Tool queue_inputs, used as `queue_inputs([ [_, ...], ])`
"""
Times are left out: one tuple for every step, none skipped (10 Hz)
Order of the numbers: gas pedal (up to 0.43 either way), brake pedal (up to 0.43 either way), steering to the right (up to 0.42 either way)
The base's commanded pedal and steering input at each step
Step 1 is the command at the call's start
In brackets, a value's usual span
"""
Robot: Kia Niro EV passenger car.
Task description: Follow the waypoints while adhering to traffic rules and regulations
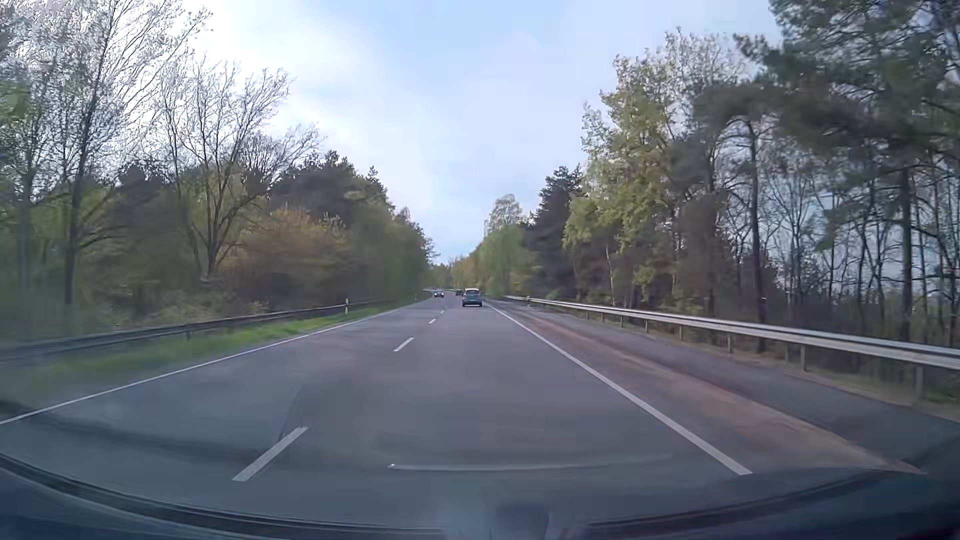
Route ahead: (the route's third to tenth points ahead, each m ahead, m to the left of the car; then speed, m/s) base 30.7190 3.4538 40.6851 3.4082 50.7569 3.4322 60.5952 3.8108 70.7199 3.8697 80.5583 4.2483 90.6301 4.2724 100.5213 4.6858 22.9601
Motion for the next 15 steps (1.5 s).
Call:
queue_inputs([
  [0.157,0.000,-0.007],
  [0.157,0.000,-0.007],
  [0.157,0.000,-0.007],
  [0.157,0.000,-0.007],
  [0.157,0.000,-0.007],
  [0.157,0.000,-0.006],
  [0.157,0.000,-0.006],
  [0.157,0.000,-0.006],
  [0.157,0.000,-0.006],
  [0.157,0.000,-0.006],
  [0.157,0.000,-0.006],
  [0.157,0.000,-0.006],
  [0.157,0.000,-0.006],
  [0.157,0.000,-0.006],
  [0.157,0.000,-0.006],
])
